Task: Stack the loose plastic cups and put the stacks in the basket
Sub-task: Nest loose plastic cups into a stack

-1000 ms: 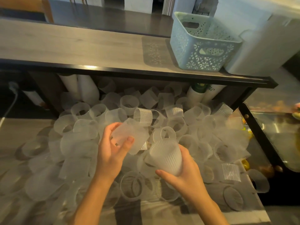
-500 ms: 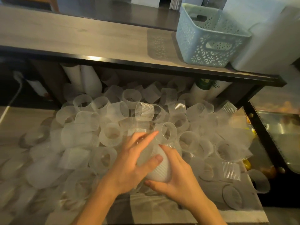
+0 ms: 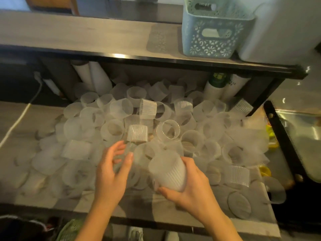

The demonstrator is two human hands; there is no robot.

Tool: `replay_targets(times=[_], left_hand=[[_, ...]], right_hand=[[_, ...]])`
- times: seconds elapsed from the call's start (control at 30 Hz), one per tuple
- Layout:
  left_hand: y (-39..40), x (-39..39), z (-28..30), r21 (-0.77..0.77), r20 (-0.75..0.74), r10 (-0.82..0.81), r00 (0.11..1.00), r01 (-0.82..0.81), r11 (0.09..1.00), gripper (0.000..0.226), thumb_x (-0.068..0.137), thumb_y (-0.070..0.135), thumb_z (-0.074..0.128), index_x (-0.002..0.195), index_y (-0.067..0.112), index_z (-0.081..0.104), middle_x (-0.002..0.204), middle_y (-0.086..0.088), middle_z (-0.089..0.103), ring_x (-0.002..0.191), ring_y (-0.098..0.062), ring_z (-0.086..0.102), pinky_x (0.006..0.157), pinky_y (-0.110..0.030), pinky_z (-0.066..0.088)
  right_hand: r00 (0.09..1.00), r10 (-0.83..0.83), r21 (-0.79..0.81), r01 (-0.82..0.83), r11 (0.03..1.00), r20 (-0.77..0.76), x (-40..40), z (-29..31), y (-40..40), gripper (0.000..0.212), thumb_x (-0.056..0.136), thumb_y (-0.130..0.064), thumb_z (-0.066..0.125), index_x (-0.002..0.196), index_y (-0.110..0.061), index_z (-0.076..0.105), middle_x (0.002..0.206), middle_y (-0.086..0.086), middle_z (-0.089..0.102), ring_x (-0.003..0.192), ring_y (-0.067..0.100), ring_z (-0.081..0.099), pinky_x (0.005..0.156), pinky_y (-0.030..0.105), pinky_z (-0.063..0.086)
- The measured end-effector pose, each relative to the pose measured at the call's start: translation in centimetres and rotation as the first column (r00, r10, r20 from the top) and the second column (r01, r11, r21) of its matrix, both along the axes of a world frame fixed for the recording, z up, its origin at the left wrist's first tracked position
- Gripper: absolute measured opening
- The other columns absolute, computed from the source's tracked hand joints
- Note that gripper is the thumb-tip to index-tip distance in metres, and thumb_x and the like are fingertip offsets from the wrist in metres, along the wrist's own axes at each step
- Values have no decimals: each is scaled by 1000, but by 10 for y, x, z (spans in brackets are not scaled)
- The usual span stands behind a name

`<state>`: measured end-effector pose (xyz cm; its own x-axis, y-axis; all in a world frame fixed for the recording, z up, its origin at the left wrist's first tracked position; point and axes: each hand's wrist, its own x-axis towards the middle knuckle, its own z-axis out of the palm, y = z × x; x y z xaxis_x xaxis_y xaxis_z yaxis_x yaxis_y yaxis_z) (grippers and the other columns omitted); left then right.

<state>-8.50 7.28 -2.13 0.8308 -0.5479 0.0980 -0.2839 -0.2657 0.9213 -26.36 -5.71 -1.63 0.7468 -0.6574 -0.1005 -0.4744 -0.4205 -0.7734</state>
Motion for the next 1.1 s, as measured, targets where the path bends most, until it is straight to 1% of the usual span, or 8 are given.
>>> replay_targets(times=[0.07, 0.17, 0.3, 0.43, 0.57, 0.77, 0.97, 1.1], left_hand=[[13, 1, -16, 266, 186, 14, 982, -64, 962, 74, 79, 72, 54, 137, 25, 48, 132, 7, 52, 124, -14, 48, 105, -42, 43], [24, -1, -35, 620, 356, -176, 918, -91, 779, 101, 72, 81, 47, 150, 18, 32, 149, -3, 38, 138, -23, 31, 111, -46, 31], [25, -1, -47, 730, 366, -272, 890, -93, 677, 103, 72, 72, 56, 153, 19, 23, 155, -4, 34, 146, -26, 21, 116, -50, 23], [24, 8, -48, 666, 480, -253, 840, -161, 728, 90, 68, 68, 52, 140, 14, 46, 130, -8, 59, 132, -29, 41, 113, -53, 24], [26, 10, -42, 556, 469, -197, 861, -115, 823, 88, 69, 72, 48, 138, 17, 50, 124, -5, 59, 123, -29, 50, 110, -53, 29], [30, 10, -9, 162, 36, -92, 995, 85, 983, 108, 53, 57, 81, 143, 46, 24, 132, 19, 39, 102, -6, 60, 83, -20, 48], [29, 22, 26, 201, 277, -242, 930, 190, 961, 78, 54, 73, 75, 119, 39, 50, 109, 30, 50, 103, 14, 49, 78, -4, 38], [26, 32, 37, 226, 292, -415, 861, 360, 905, 73, 69, 85, 54, 130, 45, 53, 109, 26, 50, 104, -3, 52, 84, -16, 40]], right_hand=[[999, 6, 1, -6, 1000, -33, -8, -1, -5, 82, 63, -61, 81, 126, -42, 33, 118, -24, 49, 105, -1, 51, 83, 14, 45], [998, -9, 13, 10, 1000, -59, -10, -2, -6, 84, 65, -59, 80, 131, -34, 35, 122, -14, 51, 109, 10, 53, 88, 31, 49], [999, -17, 37, 18, 999, -28, -10, -2, -3, 78, 65, -62, 79, 124, -42, 32, 118, -20, 49, 105, 7, 54, 84, 32, 51], [999, -41, 51, 42, 998, -22, -7, -1, 2, 79, 65, -61, 80, 125, -43, 31, 120, -19, 49, 106, 6, 52, 86, 30, 49], [998, -53, 54, 54, 997, -21, -8, 0, 7, 85, 64, -64, 79, 130, -39, 33, 121, -20, 49, 108, 5, 52, 89, 31, 50], [998, -54, 9, 55, 998, -31, -6, 6, 12, 90, 56, -73, 70, 131, -39, 36, 120, -24, 47, 105, 2, 52, 86, 29, 51], [998, 49, -86, -53, 995, -45, 4, 19, 15, 85, 60, -72, 68, 132, -40, 33, 124, -22, 48, 109, 3, 52, 89, 31, 48], [988, 137, -147, -146, 978, -74, 7, 24, 18, 87, 65, -71, 68, 137, -40, 31, 118, -26, 41, 96, 5, 57, 79, 32, 52]])
